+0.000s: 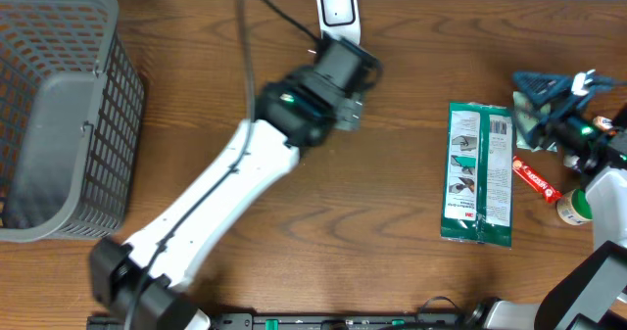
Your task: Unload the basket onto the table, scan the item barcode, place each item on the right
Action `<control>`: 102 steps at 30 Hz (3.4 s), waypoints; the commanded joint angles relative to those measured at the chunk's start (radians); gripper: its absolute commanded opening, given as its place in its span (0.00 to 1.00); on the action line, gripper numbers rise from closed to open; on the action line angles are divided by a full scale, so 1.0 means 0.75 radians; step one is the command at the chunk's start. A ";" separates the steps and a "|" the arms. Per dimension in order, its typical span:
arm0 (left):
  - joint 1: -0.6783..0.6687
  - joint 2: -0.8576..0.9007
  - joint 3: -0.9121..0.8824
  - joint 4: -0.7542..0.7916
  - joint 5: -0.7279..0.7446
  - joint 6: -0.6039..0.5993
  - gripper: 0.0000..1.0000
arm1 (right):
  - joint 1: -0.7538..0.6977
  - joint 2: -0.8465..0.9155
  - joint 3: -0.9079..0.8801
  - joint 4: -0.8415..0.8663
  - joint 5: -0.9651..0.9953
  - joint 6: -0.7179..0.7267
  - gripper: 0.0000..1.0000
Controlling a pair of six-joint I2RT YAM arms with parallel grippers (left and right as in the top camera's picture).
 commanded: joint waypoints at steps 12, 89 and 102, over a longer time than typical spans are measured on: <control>0.536 -0.404 0.008 -0.089 -0.034 0.022 0.80 | 0.556 -0.074 0.287 -0.837 1.598 -0.702 0.99; 0.602 -0.397 0.008 -0.179 -0.034 0.022 0.80 | 0.837 -1.970 -0.007 -0.930 1.656 -0.702 0.99; 0.602 -0.397 0.008 -0.179 -0.034 0.022 0.80 | 0.818 -2.040 -0.581 0.012 1.707 -0.703 0.99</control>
